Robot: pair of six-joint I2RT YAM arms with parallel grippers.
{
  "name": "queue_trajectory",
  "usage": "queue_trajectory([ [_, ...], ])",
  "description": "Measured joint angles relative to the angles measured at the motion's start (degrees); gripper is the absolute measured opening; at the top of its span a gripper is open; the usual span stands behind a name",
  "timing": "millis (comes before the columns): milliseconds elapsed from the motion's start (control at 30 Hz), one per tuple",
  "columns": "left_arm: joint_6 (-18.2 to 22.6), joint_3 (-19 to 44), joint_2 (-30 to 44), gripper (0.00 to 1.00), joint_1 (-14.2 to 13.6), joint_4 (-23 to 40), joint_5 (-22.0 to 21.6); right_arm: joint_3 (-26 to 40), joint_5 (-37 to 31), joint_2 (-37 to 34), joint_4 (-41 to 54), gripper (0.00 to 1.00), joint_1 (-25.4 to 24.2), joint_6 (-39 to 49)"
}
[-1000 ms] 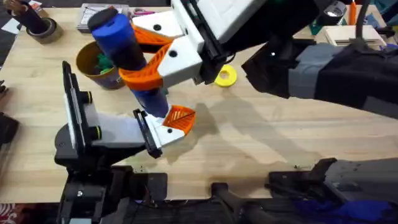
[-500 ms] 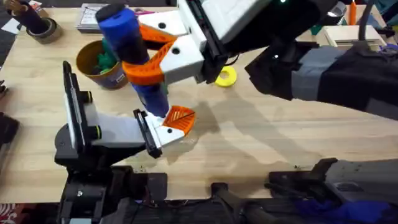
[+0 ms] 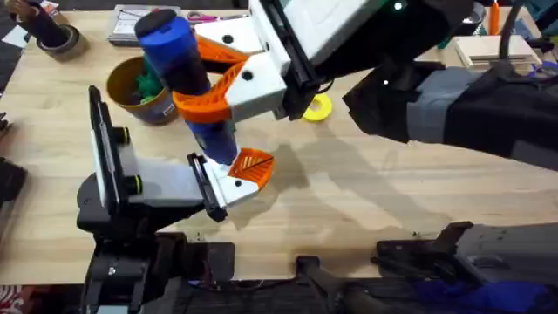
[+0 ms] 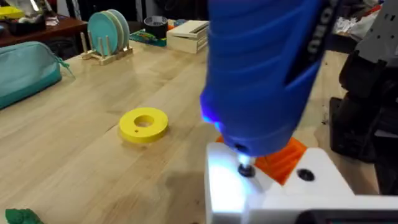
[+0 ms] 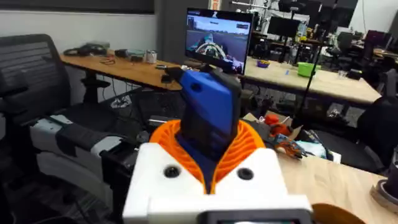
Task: Pick up the gripper from the table and insert it into the empty holder that is missing its gripper. Then pick up a screw, insert it into the mounting hole, and use the screwdriver to tighten it. Finally, clean up the table by picking up the vegetable and placing it into the bucket.
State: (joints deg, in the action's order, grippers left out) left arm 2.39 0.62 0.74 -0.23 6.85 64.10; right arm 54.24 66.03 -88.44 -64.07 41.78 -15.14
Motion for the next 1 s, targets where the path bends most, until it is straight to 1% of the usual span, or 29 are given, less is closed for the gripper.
queue_trajectory([
  [267,0.1,0.0,0.0,0.007,0.0,0.0,0.0,-0.3,-0.1,0.0,-1.0,0.025,0.0,-0.2],
  [433,0.2,0.0,0.0,0.007,0.0,0.0,0.0,-0.3,-0.1,-0.1,-1.8,0.025,0.0,-1.9],
  [533,0.3,0.0,-0.1,0.007,0.0,0.0,0.0,1.1,0.6,-0.7,-1.1,0.025,0.1,-2.7],
  [733,0.5,0.0,-0.1,0.007,0.0,-0.1,-0.5,6.2,3.8,-2.8,1.7,0.025,0.1,-4.0],
  [800,0.6,0.0,-0.1,0.007,0.0,-0.1,-0.5,9.3,3.9,-3.0,2.4,0.025,0.1,-4.6],
  [933,0.6,0.0,-0.1,0.007,0.0,-0.1,-0.5,17.7,3.9,-2.9,3.3,0.025,-0.5,-5.1],
  [1000,0.6,0.0,-0.1,0.007,0.0,-0.1,-0.5,21.9,4.2,-2.9,5.3,0.025,-1.2,-5.3],
])
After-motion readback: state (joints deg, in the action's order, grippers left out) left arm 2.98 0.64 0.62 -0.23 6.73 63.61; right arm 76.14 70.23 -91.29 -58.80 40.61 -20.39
